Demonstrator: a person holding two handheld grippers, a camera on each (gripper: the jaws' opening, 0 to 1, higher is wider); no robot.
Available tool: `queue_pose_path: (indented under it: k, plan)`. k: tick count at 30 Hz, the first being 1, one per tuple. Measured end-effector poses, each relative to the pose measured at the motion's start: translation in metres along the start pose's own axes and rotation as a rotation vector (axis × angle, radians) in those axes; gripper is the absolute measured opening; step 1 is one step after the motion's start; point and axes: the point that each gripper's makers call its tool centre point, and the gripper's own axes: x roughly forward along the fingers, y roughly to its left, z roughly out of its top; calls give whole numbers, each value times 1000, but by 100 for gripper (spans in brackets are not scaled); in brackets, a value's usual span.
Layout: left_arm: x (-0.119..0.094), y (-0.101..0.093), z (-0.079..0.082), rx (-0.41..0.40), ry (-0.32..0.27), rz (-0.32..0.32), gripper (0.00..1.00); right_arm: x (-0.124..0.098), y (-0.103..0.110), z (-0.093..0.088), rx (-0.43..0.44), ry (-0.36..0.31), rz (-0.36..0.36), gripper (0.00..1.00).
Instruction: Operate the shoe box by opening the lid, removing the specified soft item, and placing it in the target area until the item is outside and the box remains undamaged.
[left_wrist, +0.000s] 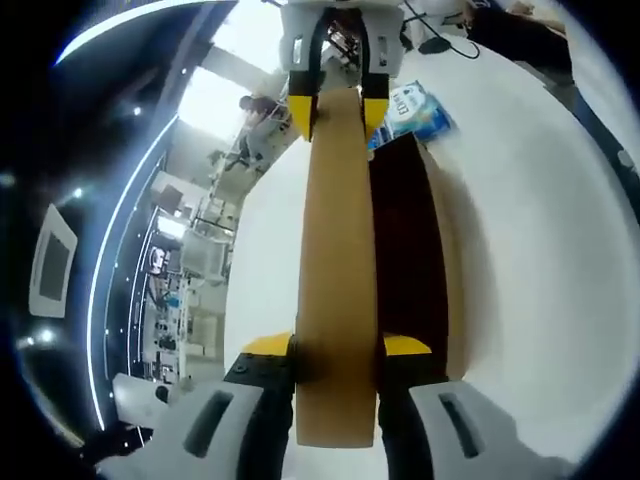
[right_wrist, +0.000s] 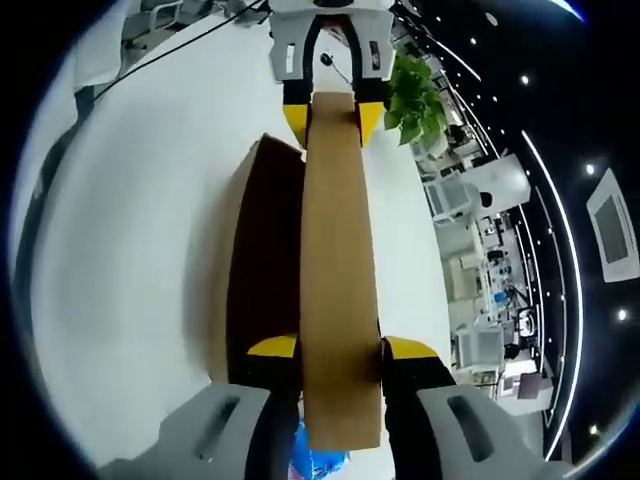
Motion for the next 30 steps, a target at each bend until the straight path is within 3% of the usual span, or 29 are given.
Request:
queue_pose_path:
  k: [21, 30]
  plan:
    - [14, -19, -9, 8, 23, -7, 33, 4, 18, -2, -26, 19, -45, 29]
    - [17, -25, -10, 34, 24, 31, 33, 8, 27, -3, -23, 29, -52, 30]
